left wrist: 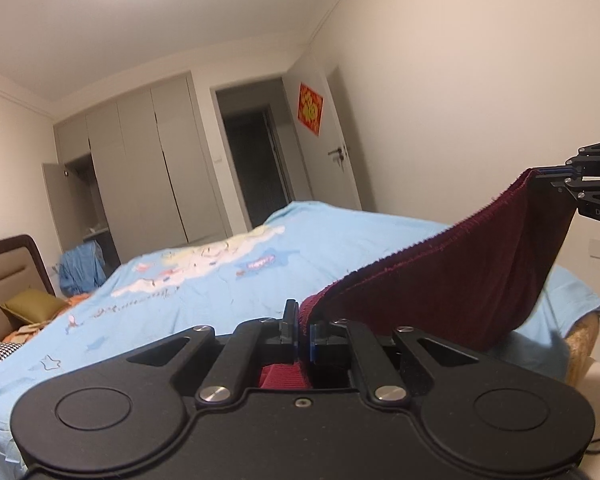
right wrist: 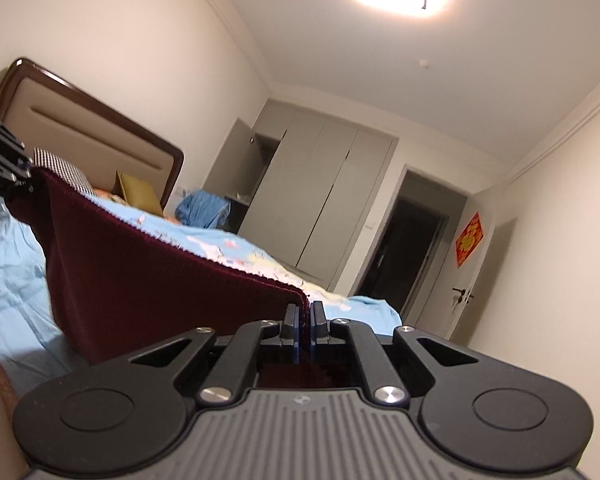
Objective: Fold small clothes
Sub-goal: 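Lift the sweater with both grippers and fold it over toward the collar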
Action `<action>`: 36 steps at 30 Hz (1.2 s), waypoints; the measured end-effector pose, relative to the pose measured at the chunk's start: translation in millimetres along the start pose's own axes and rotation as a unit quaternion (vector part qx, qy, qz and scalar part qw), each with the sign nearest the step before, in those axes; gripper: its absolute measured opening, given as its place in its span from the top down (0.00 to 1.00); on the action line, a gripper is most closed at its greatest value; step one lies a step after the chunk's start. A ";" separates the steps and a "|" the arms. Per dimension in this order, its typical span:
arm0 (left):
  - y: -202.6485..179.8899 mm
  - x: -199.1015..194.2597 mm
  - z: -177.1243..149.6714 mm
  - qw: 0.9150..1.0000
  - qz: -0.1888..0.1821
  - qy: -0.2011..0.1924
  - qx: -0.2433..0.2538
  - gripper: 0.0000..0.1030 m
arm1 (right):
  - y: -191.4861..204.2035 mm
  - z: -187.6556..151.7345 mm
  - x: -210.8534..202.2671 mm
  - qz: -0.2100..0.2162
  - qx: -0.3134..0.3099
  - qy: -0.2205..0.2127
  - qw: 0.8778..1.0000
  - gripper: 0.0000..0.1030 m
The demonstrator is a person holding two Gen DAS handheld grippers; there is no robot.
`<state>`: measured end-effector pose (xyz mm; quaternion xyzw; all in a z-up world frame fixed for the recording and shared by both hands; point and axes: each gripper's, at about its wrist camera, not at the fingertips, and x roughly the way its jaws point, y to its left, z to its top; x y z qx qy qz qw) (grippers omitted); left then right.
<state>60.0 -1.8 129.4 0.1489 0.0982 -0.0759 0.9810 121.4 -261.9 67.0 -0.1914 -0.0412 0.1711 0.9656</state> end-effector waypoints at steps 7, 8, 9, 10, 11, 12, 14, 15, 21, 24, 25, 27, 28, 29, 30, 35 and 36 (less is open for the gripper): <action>19.0 76.7 13.7 0.999 0.021 0.046 0.018 0.96 | -1.7 -2.6 83.0 0.009 -0.038 0.015 0.999 0.95; 22.5 89.4 14.8 0.998 0.023 0.052 0.017 0.96 | -0.5 -4.3 96.6 0.010 -0.042 0.016 0.999 0.95; 26.7 102.3 15.7 0.998 0.023 0.057 0.016 0.96 | 0.4 -5.8 110.3 0.012 -0.046 0.018 0.999 0.95; 30.1 114.1 15.7 0.998 0.024 0.062 0.015 0.95 | 1.7 -8.2 124.4 0.012 -0.050 0.021 0.998 0.95; 34.7 127.1 15.8 0.997 0.026 0.068 0.014 0.95 | 2.7 -10.9 137.9 0.013 -0.052 0.024 0.998 0.95; 41.3 143.6 14.7 0.997 0.028 0.076 0.011 0.95 | 2.8 -13.2 151.9 0.014 -0.049 0.027 0.998 0.95; 48.2 170.5 12.4 0.995 0.027 0.092 0.014 0.95 | 4.9 -17.2 178.2 0.017 -0.044 0.036 0.998 0.95; 51.2 187.5 10.3 0.994 0.028 0.101 0.018 0.95 | 5.2 -20.2 191.3 0.017 -0.042 0.040 0.998 0.95; 75.1 266.9 -7.4 0.988 0.029 0.153 0.025 0.95 | 13.9 -43.0 258.2 0.033 -0.030 0.078 0.996 0.94; 83.3 300.3 -24.3 0.983 0.022 0.180 0.017 0.95 | 20.4 -57.5 289.3 0.044 -0.029 0.101 0.994 0.94; 85.3 310.7 -31.1 0.982 0.020 0.189 0.014 0.95 | 21.5 -62.7 299.0 0.049 -0.026 0.108 0.993 0.94; 86.9 324.3 -43.2 0.979 0.015 0.203 0.009 0.95 | 22.6 -74.7 314.8 0.056 -0.019 0.121 0.991 0.94; 86.8 329.8 -47.3 0.978 0.013 0.207 0.007 0.95 | 23.9 -80.7 321.4 0.058 -0.016 0.127 0.990 0.94; 88.0 336.0 -50.8 0.978 0.011 0.210 0.007 0.95 | 25.0 -86.7 326.4 0.060 -0.014 0.133 0.989 0.94; 88.8 341.4 -53.9 0.977 0.009 0.212 0.009 0.95 | 25.6 -93.6 331.2 0.062 -0.013 0.139 0.988 0.94; 83.2 365.0 -72.7 0.975 0.002 0.222 0.019 0.95 | 26.9 -120.1 343.4 0.067 -0.001 0.163 0.984 0.94; 82.9 369.0 -75.8 0.974 0.000 0.225 0.018 0.95 | 26.7 -123.7 344.3 0.067 0.000 0.166 0.984 0.94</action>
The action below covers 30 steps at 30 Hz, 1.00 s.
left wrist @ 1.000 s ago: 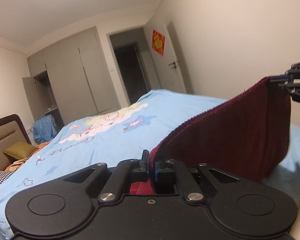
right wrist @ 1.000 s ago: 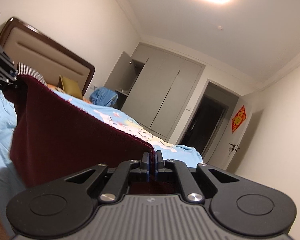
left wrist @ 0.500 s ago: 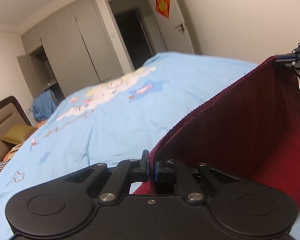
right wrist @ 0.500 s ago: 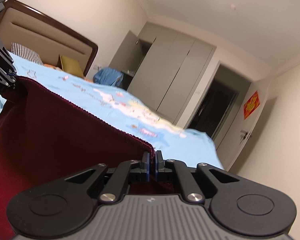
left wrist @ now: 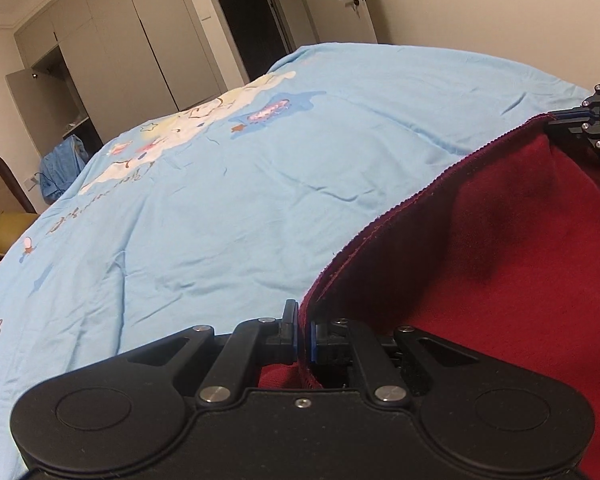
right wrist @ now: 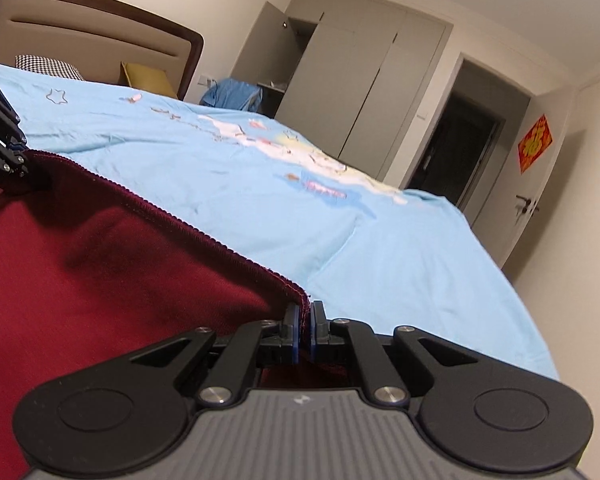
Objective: Fold small clothes
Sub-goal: 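Lift the sweater with both grippers and fold it over toward the collar, then lower the folded sweater onto the bed and open both grippers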
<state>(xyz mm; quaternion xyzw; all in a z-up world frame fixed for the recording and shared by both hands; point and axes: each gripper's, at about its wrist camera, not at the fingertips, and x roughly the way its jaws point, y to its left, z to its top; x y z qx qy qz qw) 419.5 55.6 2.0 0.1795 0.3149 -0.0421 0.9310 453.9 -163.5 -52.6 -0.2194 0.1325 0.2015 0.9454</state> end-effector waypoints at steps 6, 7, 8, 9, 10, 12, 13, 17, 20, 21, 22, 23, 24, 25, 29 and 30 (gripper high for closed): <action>4.8 18.0 -5.2 1.000 -0.014 0.020 -0.018 0.68 | -3.7 -7.0 16.7 0.010 0.008 0.015 1.000 0.90; 6.8 17.7 -6.1 0.999 -0.018 0.019 -0.025 0.61 | -4.7 -6.9 17.3 0.012 0.008 0.016 1.000 0.85; 9.1 16.5 -6.7 0.999 -0.022 0.019 -0.032 0.48 | -5.7 -5.7 16.7 0.013 0.008 0.017 1.000 0.70; 11.0 14.4 -7.1 0.999 -0.023 0.018 -0.040 0.35 | -5.0 -6.2 16.0 0.011 0.007 0.015 1.000 0.61; 13.3 12.4 -7.4 0.998 -0.021 0.015 -0.048 0.30 | -5.8 -4.5 13.5 0.008 0.005 0.012 1.000 0.42; 16.8 6.0 -8.9 0.998 -0.013 0.007 -0.063 0.12 | -5.6 -4.0 6.4 0.002 -0.001 0.005 1.000 0.27; 18.9 2.7 -9.6 0.998 -0.007 0.004 -0.069 0.09 | -5.1 -3.5 3.4 -0.003 -0.005 0.003 1.000 0.20; 27.3 -19.2 -13.8 0.995 0.027 -0.012 -0.098 0.01 | -5.5 0.1 -15.1 -0.026 -0.025 -0.011 0.999 0.01; 27.6 -39.8 -19.8 0.992 0.036 -0.036 -0.111 0.01 | -3.7 -2.5 -34.0 -0.026 -0.041 -0.021 0.999 0.00; 27.5 -44.7 -21.8 0.992 0.029 -0.043 -0.116 0.01 | -3.3 -3.8 -38.9 -0.012 -0.040 -0.022 0.999 0.00; 25.8 -47.9 -23.8 0.992 0.016 -0.047 -0.120 0.01 | -4.4 -4.4 -42.5 0.010 -0.034 -0.021 0.999 0.00; 23.7 -48.9 -25.5 0.991 -0.002 -0.050 -0.122 0.01 | -5.7 -4.3 -44.4 0.034 -0.025 -0.019 0.999 0.00; 20.2 -48.1 -26.7 0.991 -0.029 -0.051 -0.121 0.01 | -7.1 -4.2 -45.0 0.061 -0.015 -0.016 0.998 0.00; 16.5 -45.5 -26.7 0.990 -0.051 -0.050 -0.121 0.01 | -8.6 -3.3 -43.7 0.087 -0.006 -0.011 0.996 0.00; 0.8 -24.7 -22.1 0.984 -0.129 -0.054 -0.111 0.01 | -13.3 0.1 -21.9 0.138 0.017 0.026 0.990 0.00; -0.6 -18.2 -19.9 0.982 -0.139 -0.055 -0.112 0.01 | -16.6 -0.9 -14.7 0.138 0.030 0.029 0.990 0.00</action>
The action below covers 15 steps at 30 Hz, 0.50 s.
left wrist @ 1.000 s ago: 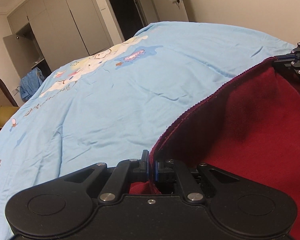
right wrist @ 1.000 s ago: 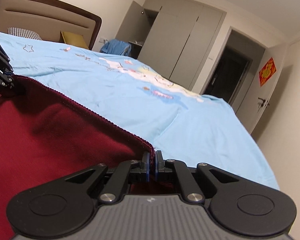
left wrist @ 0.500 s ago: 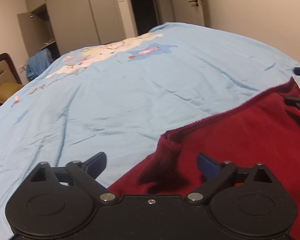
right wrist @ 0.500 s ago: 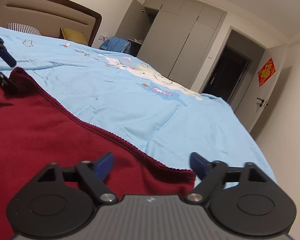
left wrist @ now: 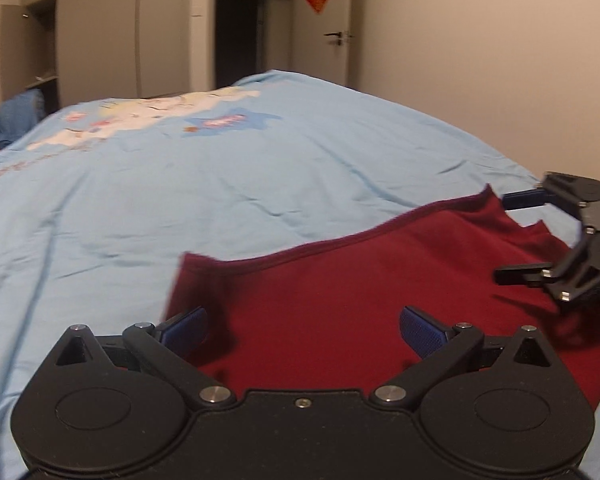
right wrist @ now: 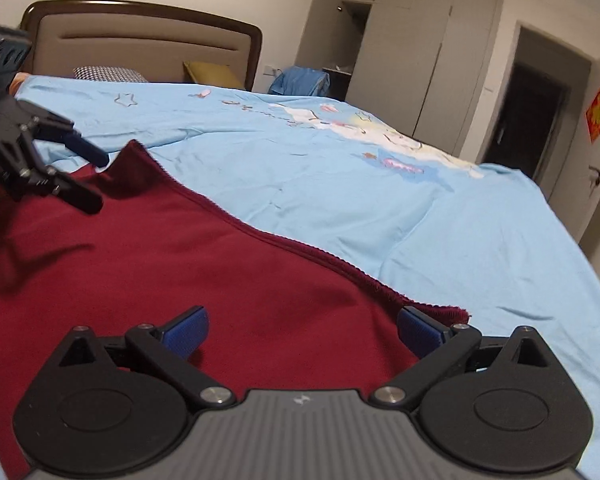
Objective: Fold small clothes
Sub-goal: 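Lower the folded sweater onto the bed and open both grippers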
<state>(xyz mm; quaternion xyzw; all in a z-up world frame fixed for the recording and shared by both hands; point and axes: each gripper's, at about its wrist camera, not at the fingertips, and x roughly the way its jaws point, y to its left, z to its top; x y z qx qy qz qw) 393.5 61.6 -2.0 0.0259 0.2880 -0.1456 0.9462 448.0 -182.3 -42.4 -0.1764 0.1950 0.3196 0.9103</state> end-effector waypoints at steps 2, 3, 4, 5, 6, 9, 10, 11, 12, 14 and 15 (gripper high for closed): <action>3.3 10.5 2.3 1.000 -0.002 -0.011 -0.014 0.01 | -15.6 -1.8 11.8 0.006 0.048 0.005 0.999 0.00; 6.6 14.5 3.1 1.000 -0.002 -0.018 -0.024 0.01 | -25.7 -3.7 16.8 0.009 0.079 0.006 0.997 0.00; 10.6 17.5 3.9 0.999 -0.003 -0.022 -0.035 0.01 | -36.6 -6.8 21.6 0.010 0.110 0.009 0.994 0.00; 15.5 21.2 4.2 0.999 -0.003 -0.023 -0.048 0.01 | -46.9 -10.4 26.1 0.008 0.140 0.014 0.990 0.00; 20.4 24.4 3.9 0.998 0.000 -0.022 -0.061 0.01 | -57.2 -14.7 30.4 0.010 0.172 0.020 0.985 0.00; 35.9 32.4 -1.8 0.995 0.001 -0.020 -0.098 0.01 | -77.5 -30.0 36.3 0.040 0.229 0.020 0.972 0.01; 42.2 34.6 -5.7 0.993 -0.005 -0.019 -0.114 0.01 | -79.6 -33.6 36.0 0.044 0.234 0.017 0.971 0.01; 48.2 38.1 -10.4 0.991 -0.015 -0.019 -0.133 0.01 | -79.6 -35.7 35.6 0.046 0.236 0.015 0.970 0.01; 54.2 41.8 -15.8 0.988 -0.025 -0.020 -0.153 0.01 | -79.6 -37.6 34.8 0.048 0.237 0.013 0.970 0.00; 64.4 46.4 -26.4 0.982 -0.045 -0.035 -0.179 0.01 | -80.7 -41.9 34.4 0.048 0.239 0.009 0.970 0.00; 69.3 46.6 -30.6 0.979 -0.056 -0.044 -0.191 0.01 | -79.9 -42.6 35.0 0.047 0.239 0.006 0.970 0.00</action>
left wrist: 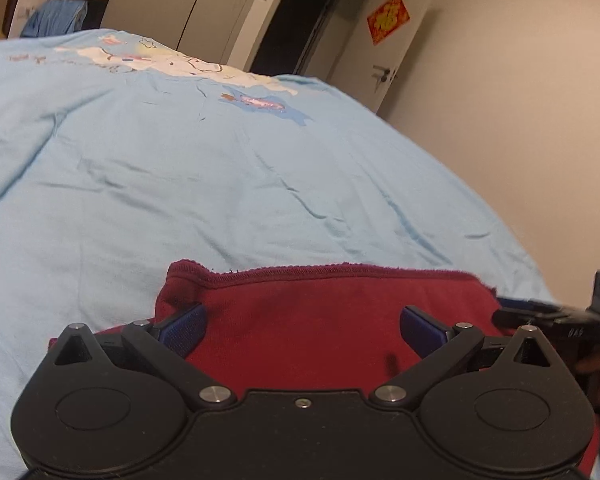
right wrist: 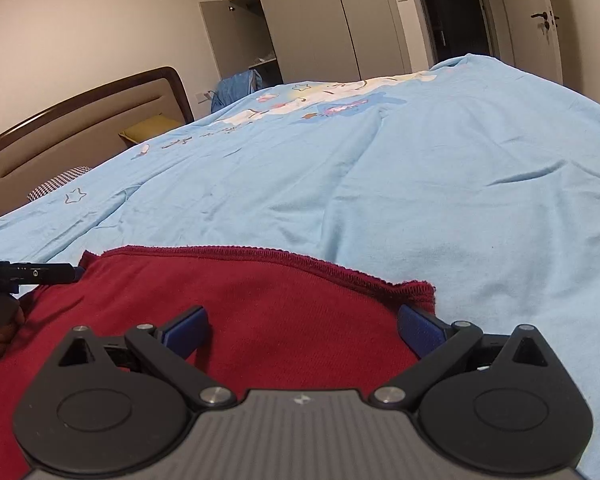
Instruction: Fold small clothes
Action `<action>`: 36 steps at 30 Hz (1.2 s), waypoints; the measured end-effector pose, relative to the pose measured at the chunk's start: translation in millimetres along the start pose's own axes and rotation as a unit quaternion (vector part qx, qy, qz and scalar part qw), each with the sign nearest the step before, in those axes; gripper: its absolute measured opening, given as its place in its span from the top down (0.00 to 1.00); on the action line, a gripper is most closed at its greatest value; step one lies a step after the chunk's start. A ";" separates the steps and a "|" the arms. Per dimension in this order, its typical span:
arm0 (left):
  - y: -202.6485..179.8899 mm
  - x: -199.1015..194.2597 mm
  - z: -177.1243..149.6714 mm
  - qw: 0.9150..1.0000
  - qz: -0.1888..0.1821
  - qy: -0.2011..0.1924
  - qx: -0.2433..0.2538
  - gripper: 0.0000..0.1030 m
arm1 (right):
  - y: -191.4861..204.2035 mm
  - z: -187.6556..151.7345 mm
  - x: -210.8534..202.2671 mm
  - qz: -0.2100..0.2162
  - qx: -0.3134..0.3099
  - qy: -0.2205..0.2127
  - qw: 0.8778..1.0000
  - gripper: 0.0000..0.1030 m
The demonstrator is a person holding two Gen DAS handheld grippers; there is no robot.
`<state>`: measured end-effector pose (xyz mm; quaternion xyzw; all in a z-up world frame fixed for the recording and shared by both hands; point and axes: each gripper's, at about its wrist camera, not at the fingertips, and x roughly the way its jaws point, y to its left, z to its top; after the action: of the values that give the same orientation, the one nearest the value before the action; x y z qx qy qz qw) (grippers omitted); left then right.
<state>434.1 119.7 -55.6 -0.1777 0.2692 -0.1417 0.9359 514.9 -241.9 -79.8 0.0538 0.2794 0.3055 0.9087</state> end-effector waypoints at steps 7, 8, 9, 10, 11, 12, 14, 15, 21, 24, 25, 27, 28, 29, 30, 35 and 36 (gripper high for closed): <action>16.0 -1.0 -4.2 0.998 -0.035 -0.024 -0.046 0.01 | 0.6 -2.7 -2.3 0.003 0.005 -0.011 1.000 0.00; 16.0 -0.6 -4.0 0.998 -0.034 -0.024 -0.045 0.01 | 1.3 -2.4 -1.5 0.003 0.005 -0.011 1.000 0.00; 15.6 -0.6 -4.2 0.998 -0.034 -0.024 -0.044 0.01 | 1.3 -2.5 -1.8 0.003 0.005 -0.011 1.000 0.00; 15.4 -1.1 -4.9 0.998 -0.033 -0.024 -0.043 0.01 | 1.3 -2.4 -1.5 0.002 0.004 -0.011 1.000 0.00; 15.7 -1.0 -4.6 0.998 -0.034 -0.025 -0.043 0.01 | 1.3 -2.5 -2.0 0.002 0.003 -0.011 1.000 0.00; 15.7 -1.5 -4.6 0.998 -0.034 -0.026 -0.044 0.01 | 1.5 -2.4 -2.3 0.001 0.002 -0.011 1.000 0.00; 17.0 -3.6 -2.3 0.998 -0.039 -0.027 -0.049 0.01 | 3.0 -2.0 -1.8 -0.001 0.000 -0.010 1.000 0.00; 17.6 -6.7 -1.0 0.997 -0.040 -0.028 -0.057 0.01 | 3.3 -1.6 -1.9 -0.002 0.000 -0.010 1.000 0.00; 2.9 -63.2 15.4 0.999 -0.011 -0.049 -0.015 0.01 | 28.0 8.2 -40.5 -0.035 -0.019 -0.064 0.997 0.00; 4.3 -103.8 16.6 0.997 0.022 -0.068 -0.015 0.01 | 53.2 12.0 -68.0 -0.043 -0.041 -0.085 0.995 0.00; 5.4 -116.2 14.9 0.997 0.037 -0.072 -0.016 0.01 | 62.1 11.1 -74.2 -0.044 -0.053 -0.085 0.994 0.00; 8.3 -141.1 8.2 0.994 0.070 -0.079 -0.024 0.01 | 80.5 6.4 -84.0 -0.048 -0.079 -0.082 0.992 0.00; 9.3 -151.6 3.5 0.993 0.080 -0.082 -0.029 0.01 | 88.8 2.1 -87.9 -0.047 -0.088 -0.080 0.992 0.00; 11.1 -163.5 -2.4 0.992 0.088 -0.083 -0.035 0.01 | 96.5 -2.6 -90.9 -0.045 -0.096 -0.078 0.991 0.00; 11.4 -172.3 -8.5 0.991 0.094 -0.082 -0.041 0.01 | 104.5 -8.4 -94.4 -0.044 -0.102 -0.078 0.991 0.00; 3.4 -205.6 -51.8 0.987 0.142 -0.066 -0.036 0.01 | 142.7 -43.7 -102.9 -0.074 -0.137 -0.078 0.985 0.00; 1.1 -209.3 -60.3 0.986 0.152 -0.062 -0.031 0.01 | 150.0 -52.1 -104.1 -0.082 -0.140 -0.078 0.984 0.00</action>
<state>230.3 180.8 -8.8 -0.1720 0.2388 0.0218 0.9555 339.5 -185.5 -33.7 -0.0735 0.1659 0.2612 0.9481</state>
